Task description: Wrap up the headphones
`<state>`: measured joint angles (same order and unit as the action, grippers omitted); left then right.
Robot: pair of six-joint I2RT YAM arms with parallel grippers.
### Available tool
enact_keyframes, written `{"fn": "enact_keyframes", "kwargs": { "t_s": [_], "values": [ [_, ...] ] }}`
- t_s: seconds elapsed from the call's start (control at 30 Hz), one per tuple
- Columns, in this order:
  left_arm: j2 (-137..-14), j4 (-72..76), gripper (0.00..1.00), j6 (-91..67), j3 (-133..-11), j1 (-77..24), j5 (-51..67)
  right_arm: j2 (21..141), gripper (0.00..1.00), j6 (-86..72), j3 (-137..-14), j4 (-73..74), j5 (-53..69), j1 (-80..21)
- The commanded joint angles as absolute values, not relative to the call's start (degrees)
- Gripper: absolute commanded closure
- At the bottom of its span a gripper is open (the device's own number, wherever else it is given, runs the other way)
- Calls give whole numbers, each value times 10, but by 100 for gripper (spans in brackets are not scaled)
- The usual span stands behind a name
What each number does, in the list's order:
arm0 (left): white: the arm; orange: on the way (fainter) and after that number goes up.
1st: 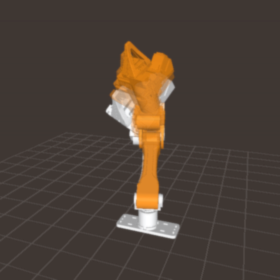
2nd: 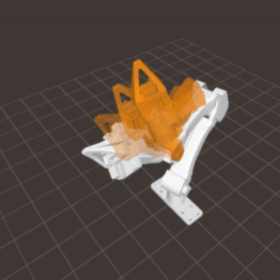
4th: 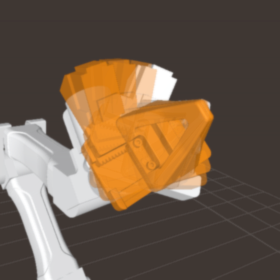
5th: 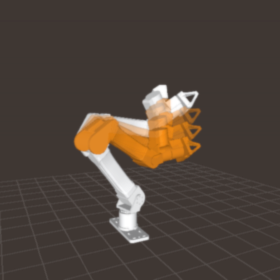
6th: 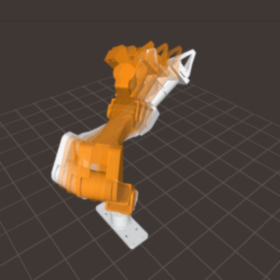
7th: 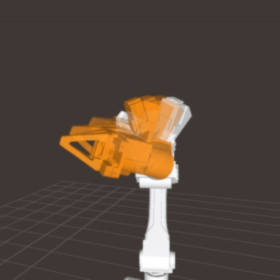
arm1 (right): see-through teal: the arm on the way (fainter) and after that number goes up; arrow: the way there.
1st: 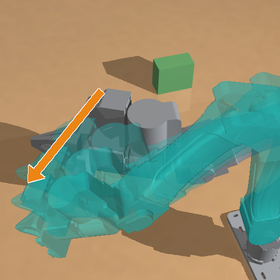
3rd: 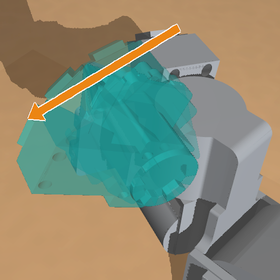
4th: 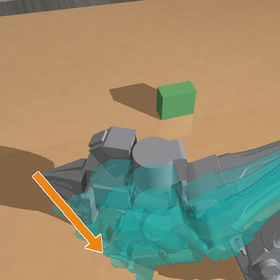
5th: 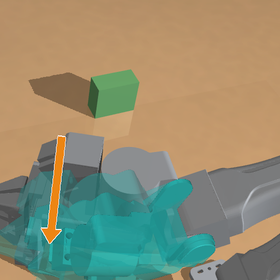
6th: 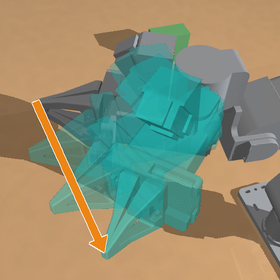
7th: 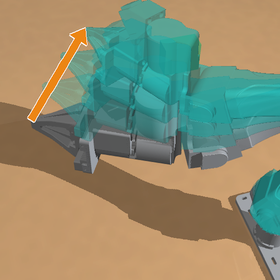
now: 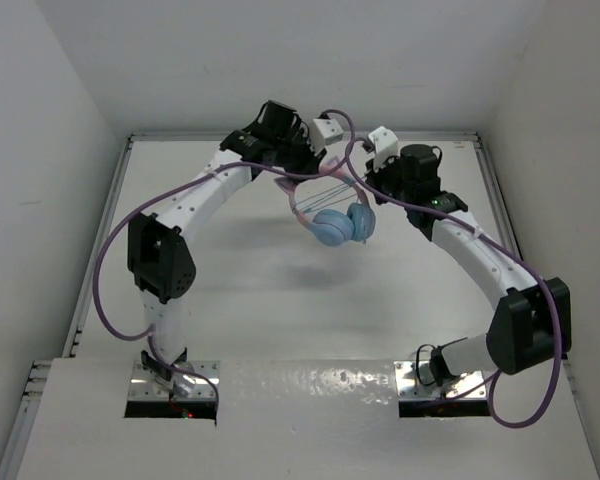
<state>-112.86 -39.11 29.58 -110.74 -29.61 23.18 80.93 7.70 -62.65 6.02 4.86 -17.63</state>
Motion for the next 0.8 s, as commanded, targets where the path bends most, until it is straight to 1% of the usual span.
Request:
{"fn": "enact_keyframes", "kwargs": {
  "t_s": [0.0,0.07,0.17,0.43,0.53,0.6,0.77],
  "values": [
    [-1049,-443,100,321,-1103,-294,288,782,100,46,-588,-38,71,-142],
    [-1041,-433,100,303,-1091,-294,292,767,100,46,-543,-67,96,-142],
    [-1022,-425,100,294,-1072,-294,306,752,100,35,-500,-111,98,-142],
    [-1020,-442,100,301,-1054,-294,337,755,94,4,-485,-157,147,-141],
    [-1020,-437,100,275,-1063,-294,352,757,90,4,-471,-169,177,-141],
    [-1023,-435,100,253,-1077,-292,361,758,86,2,-459,-174,195,-141],
    [-1028,-434,100,229,-1107,-289,368,753,82,-19,-441,-173,191,-138]
  ]
}}
